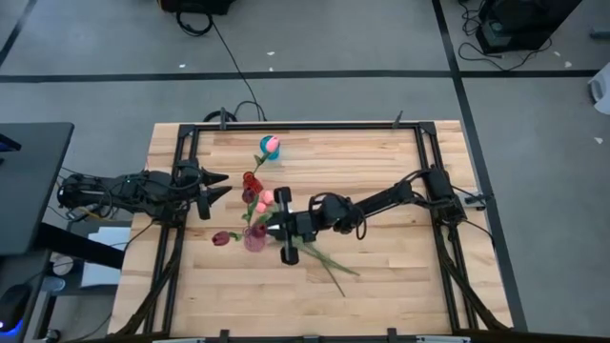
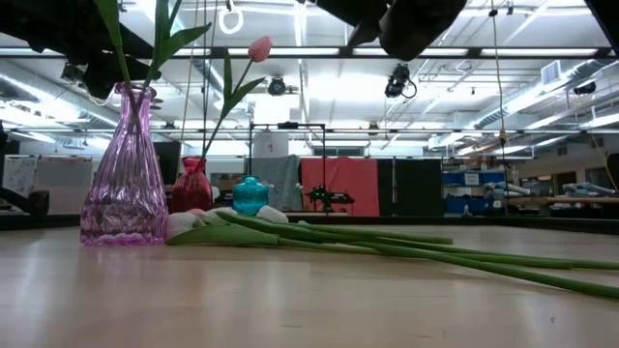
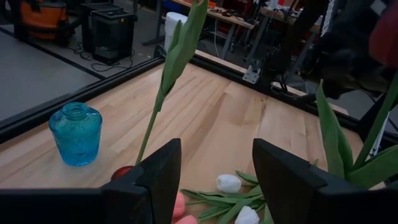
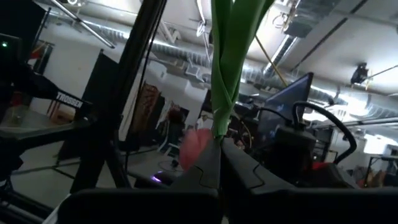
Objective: Sort flowers into vase by color
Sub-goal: Put the red tulip into the pink vase, then put the white tulip into the blue vase
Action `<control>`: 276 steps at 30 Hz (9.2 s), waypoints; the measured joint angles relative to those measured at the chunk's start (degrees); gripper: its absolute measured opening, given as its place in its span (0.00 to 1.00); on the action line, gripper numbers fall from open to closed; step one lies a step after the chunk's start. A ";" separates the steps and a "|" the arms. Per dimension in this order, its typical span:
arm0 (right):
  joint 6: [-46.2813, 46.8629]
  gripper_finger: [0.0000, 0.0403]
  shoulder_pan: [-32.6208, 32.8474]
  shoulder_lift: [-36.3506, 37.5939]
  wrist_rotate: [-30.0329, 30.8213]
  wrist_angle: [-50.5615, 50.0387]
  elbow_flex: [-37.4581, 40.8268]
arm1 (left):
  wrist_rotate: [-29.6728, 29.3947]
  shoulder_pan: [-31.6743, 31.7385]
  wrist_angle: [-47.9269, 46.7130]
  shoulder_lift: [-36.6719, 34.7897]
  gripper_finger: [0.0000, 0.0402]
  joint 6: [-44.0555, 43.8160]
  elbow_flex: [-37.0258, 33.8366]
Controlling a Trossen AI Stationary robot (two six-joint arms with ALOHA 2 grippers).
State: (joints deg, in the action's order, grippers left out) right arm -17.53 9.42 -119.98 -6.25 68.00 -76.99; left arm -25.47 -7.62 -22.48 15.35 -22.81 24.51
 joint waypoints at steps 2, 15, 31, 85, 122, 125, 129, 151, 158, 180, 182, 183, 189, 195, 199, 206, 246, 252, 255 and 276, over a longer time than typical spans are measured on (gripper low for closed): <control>0.66 0.03 -0.30 0.00 -0.28 -0.52 0.00 | 0.00 0.00 0.07 0.00 0.51 0.00 0.00; 3.15 0.03 -1.83 0.00 -5.42 -0.71 0.00 | -0.94 0.00 0.42 0.00 0.51 0.22 0.00; 6.60 0.02 0.06 0.39 4.22 -47.99 -23.53 | -1.07 0.00 0.37 0.00 0.51 1.48 -0.02; 10.31 0.29 -1.76 -1.90 3.35 -33.09 -7.10 | 1.76 0.01 0.20 -0.04 0.51 1.20 -0.04; 39.32 0.29 1.07 2.89 12.39 -95.87 -7.14 | 1.49 0.02 0.68 -0.04 0.51 1.36 -0.04; 35.40 0.28 1.87 2.89 10.65 -95.76 -7.15 | 1.49 0.02 0.72 -0.04 0.51 1.40 -0.04; 31.56 0.28 2.61 2.89 13.07 -94.60 -7.15 | 1.49 0.02 0.75 -0.03 0.51 1.40 -0.04; 31.43 0.28 -0.66 0.30 17.32 -94.86 -6.84 | 1.49 0.02 0.13 -0.02 0.51 1.14 -0.04; 34.66 0.28 -2.73 -0.30 17.21 -93.37 -6.25 | 1.49 0.02 0.13 -0.04 0.51 1.09 -0.04; 32.85 0.03 -5.61 -2.12 16.82 -93.60 -5.00 | 1.50 0.02 -0.22 -0.03 0.51 0.26 -0.04; 32.82 0.04 -6.09 -0.91 17.80 -95.99 -4.85 | 1.51 0.02 -0.22 -0.02 0.51 0.26 -0.04; 32.79 0.04 -6.23 -0.12 19.34 -98.42 -4.64 | 1.51 0.02 -0.24 -0.02 0.51 0.26 -0.04; 32.15 0.02 -7.81 7.97 27.01 -107.09 -4.51 | 1.51 0.02 -0.22 -0.02 0.51 0.24 -0.04; 24.70 0.02 -12.52 16.77 25.23 -92.53 4.32 | 1.51 0.02 -0.22 -0.02 0.51 0.03 -0.04; 20.21 0.02 -18.04 20.80 17.60 -70.02 13.41 | 1.51 0.02 -0.19 -0.04 0.51 0.00 -0.04; 19.16 0.02 -26.97 17.88 6.96 -33.64 18.12 | 1.49 0.02 -0.20 -0.02 0.51 -0.02 -0.04; 24.86 0.02 -38.49 -3.78 -6.70 -6.48 -15.72 | 0.17 0.02 -0.17 0.37 0.51 1.73 -0.04; 23.91 0.02 -37.50 -3.76 -5.65 -6.72 -15.72 | 0.17 0.02 -0.17 0.35 0.51 1.70 -0.04; 22.97 0.02 -36.89 -4.27 -5.35 -6.89 -15.72 | 0.17 0.02 -0.17 0.35 0.51 1.66 -0.04; 22.65 0.18 -36.58 -8.30 -11.80 -19.31 -15.69 | 0.20 0.02 -0.17 0.35 0.51 1.31 -0.04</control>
State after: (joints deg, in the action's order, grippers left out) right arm 5.12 -27.16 -128.28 -18.05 48.69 -92.68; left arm -25.28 -7.60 -22.65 15.70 -21.50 24.47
